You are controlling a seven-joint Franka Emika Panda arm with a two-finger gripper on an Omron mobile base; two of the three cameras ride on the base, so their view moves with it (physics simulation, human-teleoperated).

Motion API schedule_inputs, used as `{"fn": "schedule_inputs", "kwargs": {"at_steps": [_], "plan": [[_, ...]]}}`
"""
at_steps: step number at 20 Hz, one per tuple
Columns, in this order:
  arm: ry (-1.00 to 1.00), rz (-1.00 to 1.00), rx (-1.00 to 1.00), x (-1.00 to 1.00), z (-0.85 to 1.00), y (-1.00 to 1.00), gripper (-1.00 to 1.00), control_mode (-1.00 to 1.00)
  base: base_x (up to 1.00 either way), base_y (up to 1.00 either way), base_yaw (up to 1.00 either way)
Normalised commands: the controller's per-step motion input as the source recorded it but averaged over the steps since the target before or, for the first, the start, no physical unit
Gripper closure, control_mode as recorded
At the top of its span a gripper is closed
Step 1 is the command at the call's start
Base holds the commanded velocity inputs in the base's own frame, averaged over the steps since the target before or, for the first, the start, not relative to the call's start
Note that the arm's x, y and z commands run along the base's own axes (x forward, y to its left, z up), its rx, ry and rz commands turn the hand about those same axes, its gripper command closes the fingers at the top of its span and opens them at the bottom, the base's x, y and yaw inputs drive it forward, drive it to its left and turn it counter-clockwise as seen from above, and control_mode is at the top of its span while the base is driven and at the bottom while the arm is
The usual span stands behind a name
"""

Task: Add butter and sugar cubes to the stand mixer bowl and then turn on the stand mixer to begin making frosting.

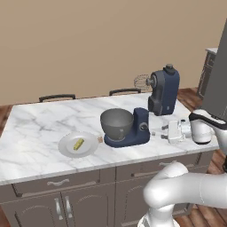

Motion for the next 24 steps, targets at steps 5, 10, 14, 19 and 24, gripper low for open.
{"fn": "schedule_inputs", "kwargs": {"at_steps": [5, 10, 14, 19, 24], "plan": [[0.0, 0.0, 0.0, 0.2, -0.12, 0.0, -1.0, -1.0, 0.0, 0.0, 0.0], [0.0, 0.0, 0.0, 0.15, -0.16, 0.0, -1.0, -1.0, 0.0, 0.0, 0.0], [0.0, 0.0, 0.0, 0.15, -0.19, 0.0, -1.0, -1.0, 0.0, 0.0, 0.0], [0.0, 0.0, 0.0, 0.18, -0.18, 0.0, -1.0, -1.0, 0.0, 0.0, 0.0], [0.0, 0.0, 0.0, 0.18, -0.16, 0.0, -1.0, -1.0, 0.0, 0.0, 0.0]]}}
